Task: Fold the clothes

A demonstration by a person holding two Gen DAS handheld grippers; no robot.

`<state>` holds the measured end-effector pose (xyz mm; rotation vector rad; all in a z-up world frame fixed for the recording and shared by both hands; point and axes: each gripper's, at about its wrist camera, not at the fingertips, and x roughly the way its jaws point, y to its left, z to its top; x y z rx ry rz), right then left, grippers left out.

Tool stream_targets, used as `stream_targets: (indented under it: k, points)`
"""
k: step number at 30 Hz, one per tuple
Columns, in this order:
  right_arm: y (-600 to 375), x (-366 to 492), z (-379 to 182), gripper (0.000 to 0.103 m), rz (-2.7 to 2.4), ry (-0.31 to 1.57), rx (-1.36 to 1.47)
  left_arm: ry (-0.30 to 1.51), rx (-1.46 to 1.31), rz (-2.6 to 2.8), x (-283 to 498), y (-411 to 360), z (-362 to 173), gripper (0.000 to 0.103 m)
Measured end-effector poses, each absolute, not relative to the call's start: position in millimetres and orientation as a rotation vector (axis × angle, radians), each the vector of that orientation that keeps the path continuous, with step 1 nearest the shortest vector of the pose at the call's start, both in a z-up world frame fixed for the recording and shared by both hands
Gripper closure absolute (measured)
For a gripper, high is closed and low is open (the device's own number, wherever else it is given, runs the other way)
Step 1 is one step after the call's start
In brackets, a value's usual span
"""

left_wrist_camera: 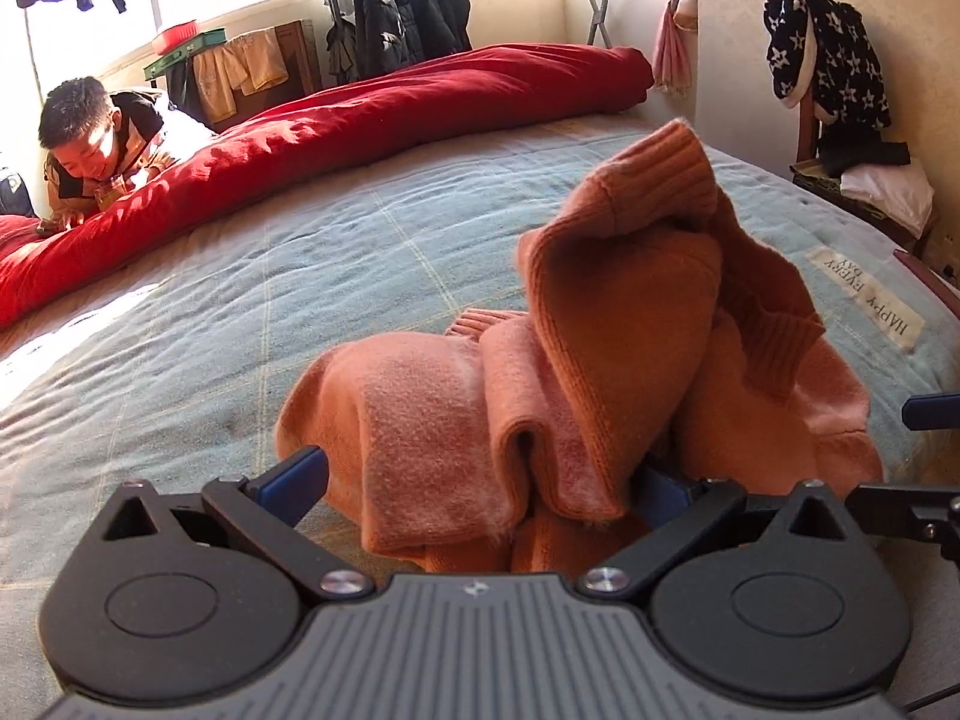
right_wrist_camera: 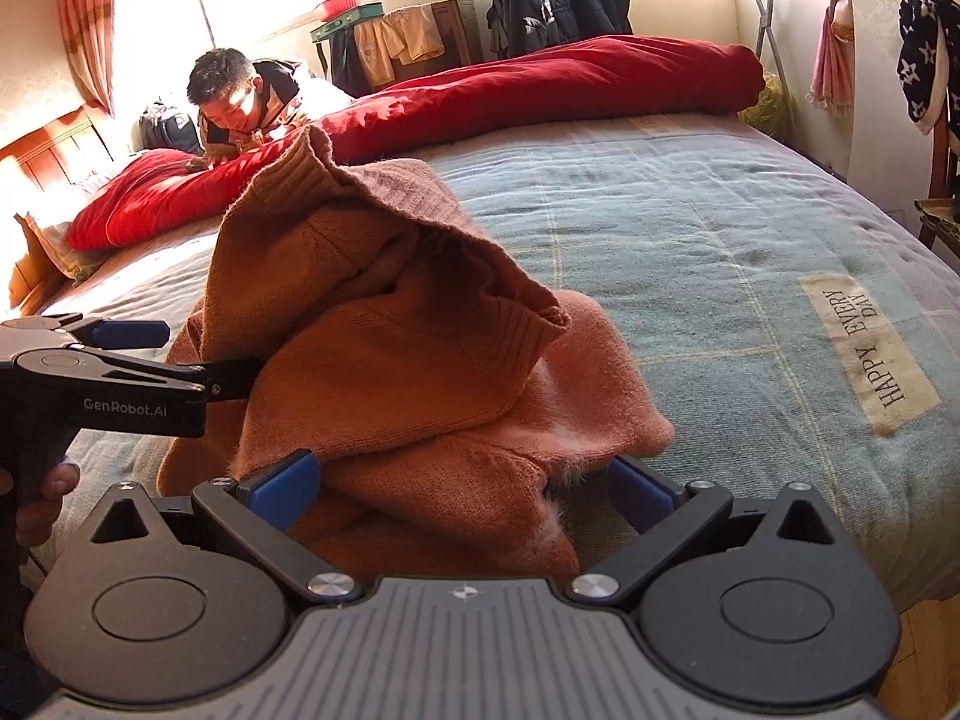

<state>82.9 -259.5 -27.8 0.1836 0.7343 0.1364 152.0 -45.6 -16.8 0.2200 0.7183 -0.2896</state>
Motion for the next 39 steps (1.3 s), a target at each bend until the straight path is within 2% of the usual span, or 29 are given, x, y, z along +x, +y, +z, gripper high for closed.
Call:
stream_targets:
  k: [5, 13, 21, 27, 30, 34, 39]
  points:
    - [-261.5, 95.7, -30.3, 0.0, 0.152, 0.741, 0.181, 0.682, 0.22, -0.277, 164.8, -45.6, -6.2, 0.0]
    - [-257.8, 107.6, -32.6, 0.0, 0.169, 0.75, 0.18, 0.659, 0.388, -0.287, 177.8, -71.0, -7.4, 0.0]
    - [-262.0, 105.6, -33.1, 0.0, 0.153, 0.753, 0.189, 0.613, 0.368, -0.183, 197.7, -51.3, 11.9, 0.0]
    - [-256.7, 105.2, -30.6, 0.0, 0.179, 0.742, 0.16, 0.64, 0.515, -0.273, 194.7, -73.1, 0.7, 0.0]
    - [-258.3, 109.9, -30.4, 0.0, 0.182, 0.741, 0.156, 0.649, 0.491, -0.248, 203.7, -73.7, 0.0, 0.0]
    - [-258.9, 122.9, -25.7, 0.0, 0.193, 0.736, 0.12, 0.822, 0.501, -0.453, 213.5, -80.5, -10.9, 0.0]
    - [-260.4, 147.7, -13.4, 0.0, 0.202, 0.715, 0.038, 0.774, 0.563, -0.42, 225.7, -63.0, -11.3, 0.0]
